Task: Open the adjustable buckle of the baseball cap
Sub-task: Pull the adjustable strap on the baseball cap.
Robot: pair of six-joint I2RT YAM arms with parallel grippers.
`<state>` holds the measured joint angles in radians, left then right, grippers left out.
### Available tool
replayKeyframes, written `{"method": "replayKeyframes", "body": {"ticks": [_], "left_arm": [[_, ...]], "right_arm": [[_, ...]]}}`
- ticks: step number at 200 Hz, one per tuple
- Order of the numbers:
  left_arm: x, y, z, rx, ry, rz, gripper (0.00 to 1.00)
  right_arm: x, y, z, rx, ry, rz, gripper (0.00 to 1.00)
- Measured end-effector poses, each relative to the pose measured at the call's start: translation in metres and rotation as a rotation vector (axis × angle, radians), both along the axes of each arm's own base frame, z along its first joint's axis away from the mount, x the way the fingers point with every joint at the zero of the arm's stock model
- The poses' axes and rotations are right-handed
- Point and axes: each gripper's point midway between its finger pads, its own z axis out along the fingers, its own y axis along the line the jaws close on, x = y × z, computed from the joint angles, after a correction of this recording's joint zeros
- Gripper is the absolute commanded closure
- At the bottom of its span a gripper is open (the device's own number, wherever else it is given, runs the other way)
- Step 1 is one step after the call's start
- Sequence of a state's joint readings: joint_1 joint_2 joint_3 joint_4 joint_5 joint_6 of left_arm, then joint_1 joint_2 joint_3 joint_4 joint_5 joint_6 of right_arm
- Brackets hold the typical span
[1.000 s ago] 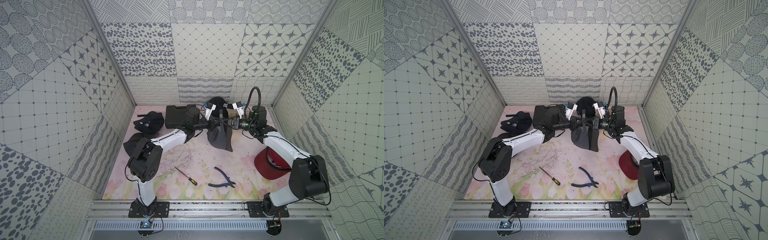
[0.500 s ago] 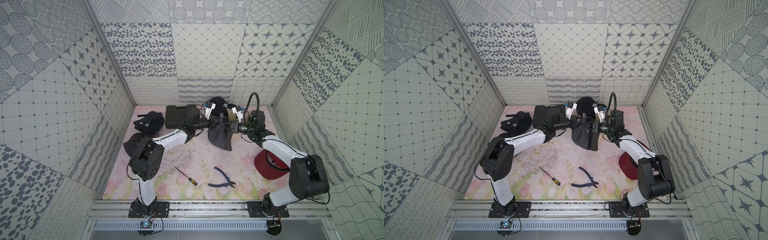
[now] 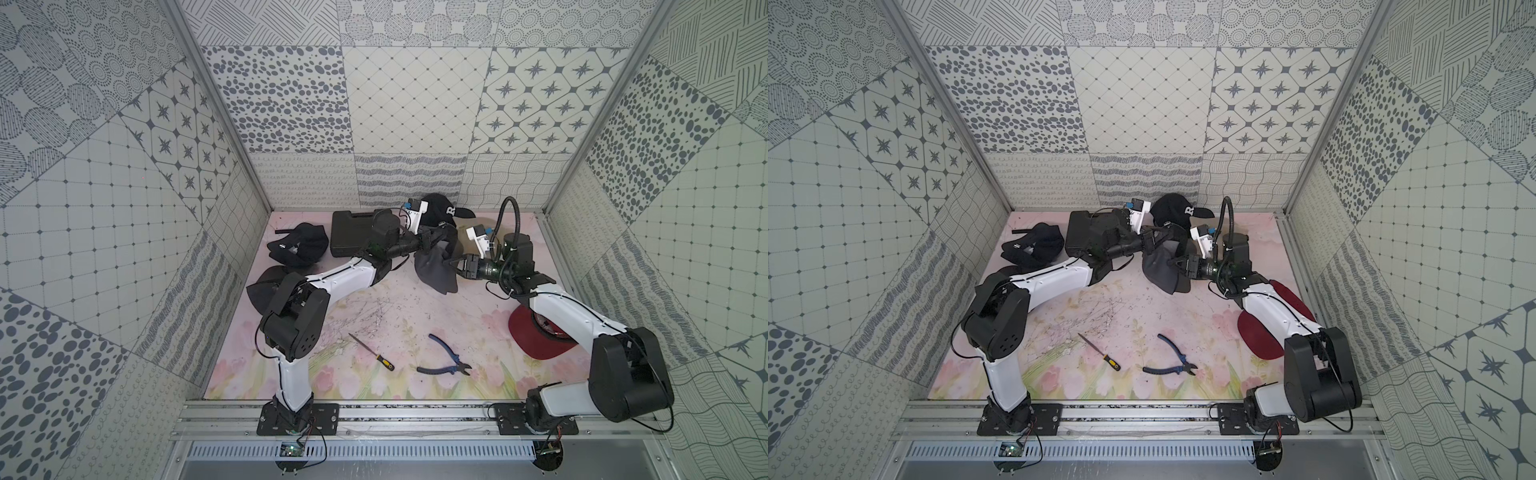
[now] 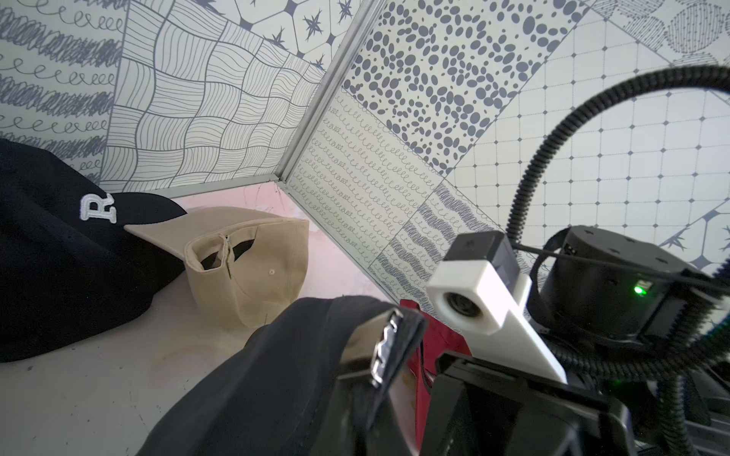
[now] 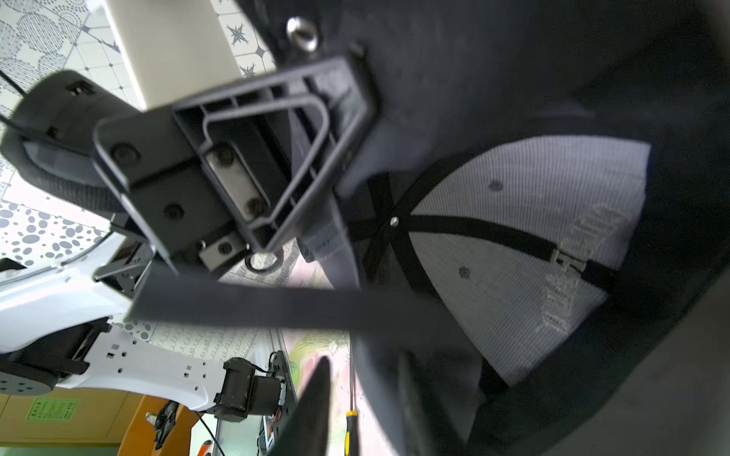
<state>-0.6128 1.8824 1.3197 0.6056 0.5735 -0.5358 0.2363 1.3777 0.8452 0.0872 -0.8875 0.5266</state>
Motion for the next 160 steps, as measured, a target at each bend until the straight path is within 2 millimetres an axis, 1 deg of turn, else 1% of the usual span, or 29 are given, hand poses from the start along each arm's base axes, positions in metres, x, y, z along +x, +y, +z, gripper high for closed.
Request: {"method": "replayKeyframes", "body": {"ticks": [12,21,40,62,74,91,101,117,139,160], "left_arm": [[0.001,0.001,0.0,0.001,-0.001,0.009,1.0],[0.002,0.001,0.001,0.003,-0.001,0.015,1.0],[0.0,0.005,0.005,0.008,-0.013,0.026,1.0],[-0.005,0.01,0.007,0.034,-0.023,0.032,1.0],[-0.01,0.014,0.007,0.058,-0.026,0.033,1.0],[-0.017,0.025,0.005,0.097,-0.025,0.042,1.0],[-0.02,0.035,0.004,0.122,-0.023,0.053,1.0],[-0.023,0.055,0.001,0.162,-0.011,0.084,1.0],[-0.024,0.089,-0.005,0.219,0.016,0.141,1.0],[-0.024,0.124,-0.018,0.283,0.056,0.219,1.0]], "right_arm": [[-0.006,-0.008,0.002,-0.015,-0.002,-0.027,0.21],[-0.008,-0.015,0.008,-0.026,-0.016,-0.054,0.19],[-0.007,-0.037,0.026,-0.048,-0.051,-0.137,0.19],[0.0,-0.059,0.043,-0.081,-0.082,-0.234,0.19],[0.004,-0.068,0.046,-0.094,-0.084,-0.273,0.19],[0.007,-0.078,0.041,-0.111,-0.061,-0.31,0.19],[0.008,-0.081,0.038,-0.119,-0.048,-0.325,0.19],[0.009,-0.086,0.036,-0.126,-0.038,-0.343,0.19],[0.01,-0.088,0.034,-0.134,-0.032,-0.357,0.2],[0.014,-0.09,0.029,-0.142,-0.019,-0.369,0.2]]}}
